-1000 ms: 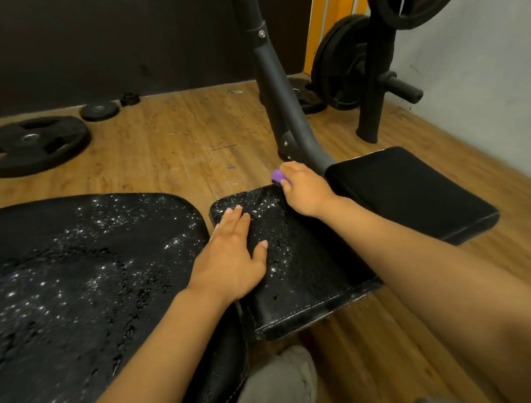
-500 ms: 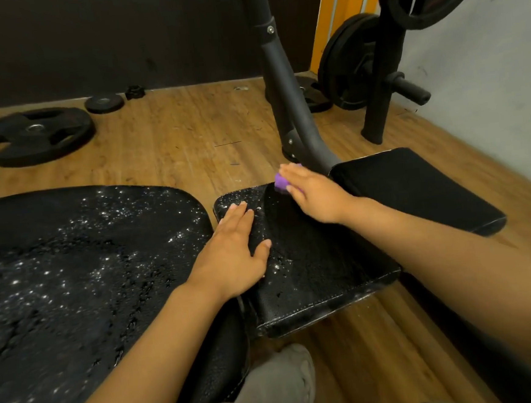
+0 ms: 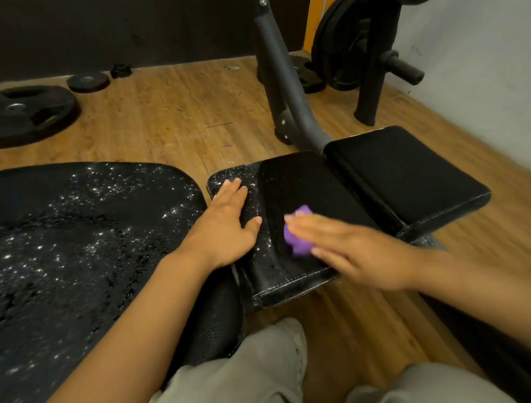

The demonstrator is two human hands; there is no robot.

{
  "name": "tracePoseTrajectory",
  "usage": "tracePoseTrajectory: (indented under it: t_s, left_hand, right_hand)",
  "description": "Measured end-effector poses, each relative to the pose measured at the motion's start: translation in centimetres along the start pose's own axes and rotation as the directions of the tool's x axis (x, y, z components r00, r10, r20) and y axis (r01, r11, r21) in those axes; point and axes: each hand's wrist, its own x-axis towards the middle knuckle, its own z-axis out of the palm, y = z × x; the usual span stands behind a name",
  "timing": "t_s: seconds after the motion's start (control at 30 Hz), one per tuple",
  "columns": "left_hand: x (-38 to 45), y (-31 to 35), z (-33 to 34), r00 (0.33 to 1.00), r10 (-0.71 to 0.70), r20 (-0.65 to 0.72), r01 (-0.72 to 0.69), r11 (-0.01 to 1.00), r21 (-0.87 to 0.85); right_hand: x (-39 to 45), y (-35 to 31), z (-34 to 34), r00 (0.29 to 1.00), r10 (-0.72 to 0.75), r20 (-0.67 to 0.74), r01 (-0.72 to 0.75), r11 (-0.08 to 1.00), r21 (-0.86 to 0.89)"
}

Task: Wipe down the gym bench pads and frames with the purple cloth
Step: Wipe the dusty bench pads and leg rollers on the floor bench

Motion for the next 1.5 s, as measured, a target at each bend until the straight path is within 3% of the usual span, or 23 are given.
tracePoseTrajectory:
  t_s: [0.07,0.13,0.2,0.33,0.43,0.5,0.57,0.63,0.77,0.93,1.0,1.1,1.17,1.37,1.43,1.5]
  left_hand:
    - [-0.2,0.1,-0.1,1.000,-0.001,0.008,0.001,1.000,0.007]
    - [-0.3,0.1,-0.2,1.000,-0.004,0.011,0.004,1.000,0.006]
    - [-0.2,0.2,-0.2,1.000,-0.004,0.007,0.004,1.000,0.007]
    - [0.1,0.0,-0.2,1.000,0.005,0.009,-0.005,1.000,-0.007]
    - [0.1,-0.1,-0.2,1.000,0.013,-0.002,-0.013,1.000,-0.012]
    - [0.1,-0.2,-0.3,1.000,0.015,-0.003,-0.015,1.000,-0.008]
    - [0.1,-0.3,-0.5,1.000,0.014,0.012,-0.014,1.000,-0.009]
    - [0.1,-0.4,-0.5,1.000,0.018,0.018,-0.018,1.000,-0.010]
    - [0.3,-0.5,-0.6,1.000,0.026,0.017,-0.026,0.999,-0.025]
    - [0.0,-0.6,-0.9,0.999,0.035,0.026,-0.034,0.999,-0.022]
    - [0.0,-0.5,-0.8,0.999,0.042,0.032,-0.041,0.999,-0.017]
    - [0.1,-0.5,-0.8,0.998,0.042,0.036,-0.042,0.999,-0.023]
    - [0.1,-0.5,-0.8,0.999,0.044,0.033,-0.043,0.999,-0.024]
    - [0.1,-0.3,-1.0,0.999,0.042,0.027,-0.041,0.998,-0.039]
    - [-0.2,-0.2,-1.2,0.999,0.052,0.015,-0.051,0.998,-0.035]
    - [-1.0,-0.6,-1.6,0.998,0.068,-0.018,-0.068,0.998,0.000]
  right_hand:
    - [2.7,1.6,0.3,0.976,0.168,-0.135,-0.169,0.986,0.010]
    - [4.8,1.7,1.5,0.868,0.398,-0.299,-0.413,0.911,0.012]
    - [5.3,-0.3,3.0,0.806,0.443,-0.393,-0.491,0.871,-0.024]
    - [1.8,-5.4,4.3,0.957,0.156,-0.243,-0.177,0.982,-0.066]
    - [-0.3,-4.4,2.9,0.998,-0.033,-0.062,0.026,0.993,-0.116]
    - [0.2,-2.3,1.9,0.997,0.028,-0.076,-0.038,0.990,-0.132]
    - [1.5,-1.1,1.6,0.941,0.274,-0.200,-0.286,0.958,-0.032]
    - [2.4,-1.5,2.3,0.888,0.375,-0.267,-0.393,0.920,-0.013]
    - [1.4,-6.1,4.1,0.982,0.088,-0.169,-0.102,0.992,-0.074]
    - [0.5,-5.3,3.5,0.989,-0.145,-0.038,0.140,0.983,-0.114]
    - [0.4,-3.7,2.9,0.992,-0.118,-0.055,0.110,0.986,-0.127]
    - [1.3,-2.7,2.4,0.952,0.192,-0.239,-0.192,0.981,0.024]
    - [2.2,-3.5,2.9,0.911,0.289,-0.295,-0.283,0.957,0.065]
    - [1.4,-7.1,3.8,0.996,-0.041,-0.075,0.042,0.999,0.004]
    - [1.5,-6.2,3.1,0.997,-0.052,-0.061,0.051,0.999,-0.008]
    - [1.5,-5.6,2.8,0.995,0.043,-0.093,-0.041,0.999,0.025]
